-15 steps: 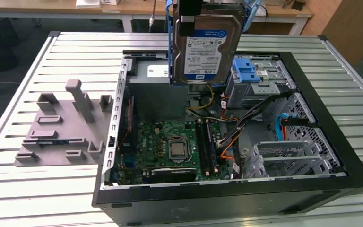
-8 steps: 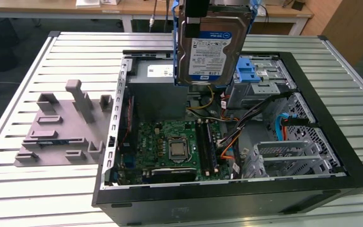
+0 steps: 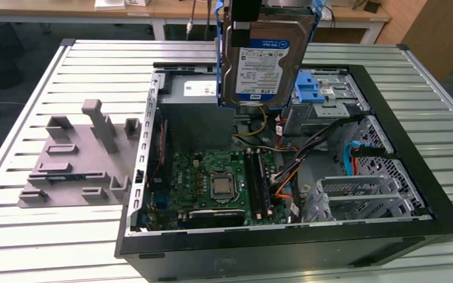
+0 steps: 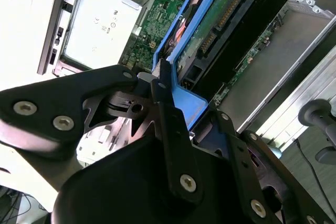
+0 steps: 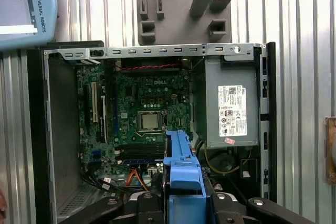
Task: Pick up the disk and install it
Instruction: 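Insert the disk into the insertion slot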
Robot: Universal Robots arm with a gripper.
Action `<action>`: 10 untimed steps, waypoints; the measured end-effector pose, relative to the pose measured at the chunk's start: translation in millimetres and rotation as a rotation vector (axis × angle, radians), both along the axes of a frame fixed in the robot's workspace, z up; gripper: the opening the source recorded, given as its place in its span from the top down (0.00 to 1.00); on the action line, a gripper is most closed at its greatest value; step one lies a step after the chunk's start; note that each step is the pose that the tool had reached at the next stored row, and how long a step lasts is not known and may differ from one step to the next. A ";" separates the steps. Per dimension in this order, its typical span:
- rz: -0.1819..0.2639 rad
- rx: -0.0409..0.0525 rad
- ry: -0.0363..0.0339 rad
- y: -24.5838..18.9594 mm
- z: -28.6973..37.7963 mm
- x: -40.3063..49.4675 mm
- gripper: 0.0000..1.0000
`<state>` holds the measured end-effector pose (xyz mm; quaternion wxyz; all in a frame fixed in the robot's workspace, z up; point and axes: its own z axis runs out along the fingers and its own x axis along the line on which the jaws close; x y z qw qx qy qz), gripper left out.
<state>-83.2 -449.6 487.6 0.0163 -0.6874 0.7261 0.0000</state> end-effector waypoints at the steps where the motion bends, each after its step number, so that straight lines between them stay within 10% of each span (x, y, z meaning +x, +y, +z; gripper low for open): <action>1: 0.000 0.0000 0.0000 0.0 0.0 0.0 0.64; 10: 0.000 -0.0001 0.0001 -4.5 0.1 0.0 0.64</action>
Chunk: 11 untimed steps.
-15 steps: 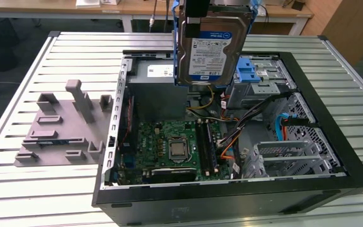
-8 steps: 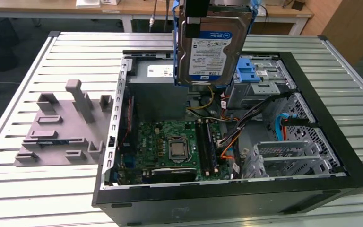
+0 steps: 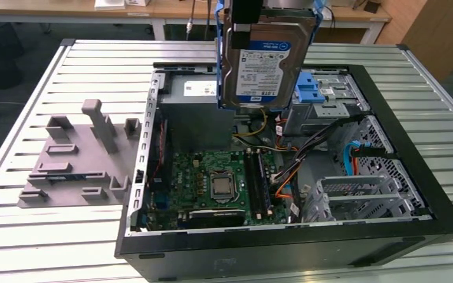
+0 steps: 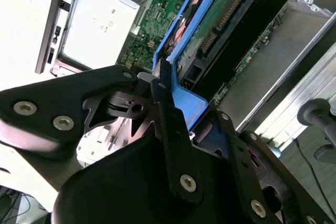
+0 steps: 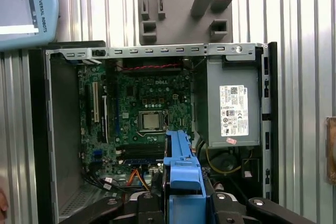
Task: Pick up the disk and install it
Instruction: 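Insert the disk into the insertion slot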
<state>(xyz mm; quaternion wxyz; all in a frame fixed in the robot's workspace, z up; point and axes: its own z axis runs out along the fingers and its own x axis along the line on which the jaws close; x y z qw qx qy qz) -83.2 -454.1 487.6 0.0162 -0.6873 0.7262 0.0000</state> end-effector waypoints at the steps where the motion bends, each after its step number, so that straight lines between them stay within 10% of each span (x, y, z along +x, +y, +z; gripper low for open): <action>1: 0.000 0.0001 0.0000 -1.9 0.0 0.0 0.64; 11: 0.000 0.0002 -0.0001 -23.9 -0.2 0.0 0.64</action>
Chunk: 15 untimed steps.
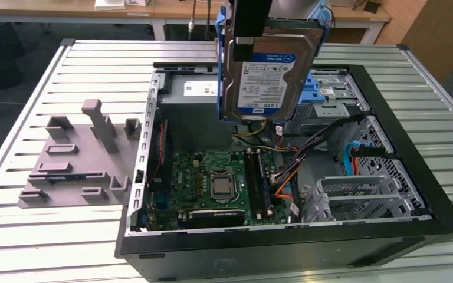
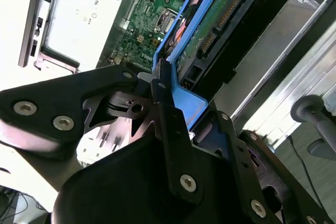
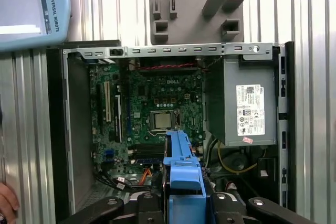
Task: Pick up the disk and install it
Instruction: 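Insert the disk into the insertion slot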
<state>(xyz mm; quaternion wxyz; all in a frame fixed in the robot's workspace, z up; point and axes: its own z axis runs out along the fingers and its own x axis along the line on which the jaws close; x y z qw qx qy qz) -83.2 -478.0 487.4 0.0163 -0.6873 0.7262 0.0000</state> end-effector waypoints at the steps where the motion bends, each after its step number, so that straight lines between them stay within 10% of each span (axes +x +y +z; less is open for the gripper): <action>1: 0.000 -0.0001 0.0001 -1.0 0.1 0.1 0.64; 15: 0.000 -0.0001 0.0008 -17.4 -0.7 10.1 0.64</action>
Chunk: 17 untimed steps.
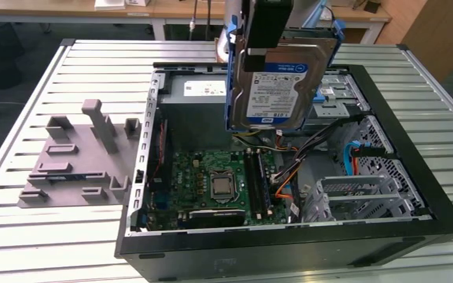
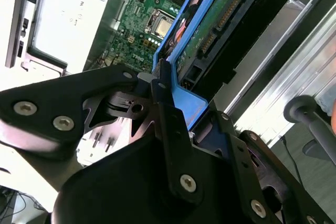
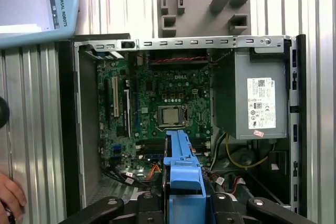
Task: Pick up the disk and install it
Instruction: 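Insert the disk into the insertion slot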
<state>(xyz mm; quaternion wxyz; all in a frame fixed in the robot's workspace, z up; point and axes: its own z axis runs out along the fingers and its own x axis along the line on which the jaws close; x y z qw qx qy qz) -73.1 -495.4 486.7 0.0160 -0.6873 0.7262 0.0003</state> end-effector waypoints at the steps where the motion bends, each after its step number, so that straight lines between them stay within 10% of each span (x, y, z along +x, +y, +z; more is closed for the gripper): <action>1: 0.000 0.0001 0.0000 -2.4 -0.1 0.0 0.64; 8: 0.000 0.0001 0.0000 -19.1 -0.6 0.5 0.64; 17: 0.000 0.0001 0.0002 -24.3 -1.8 10.3 0.64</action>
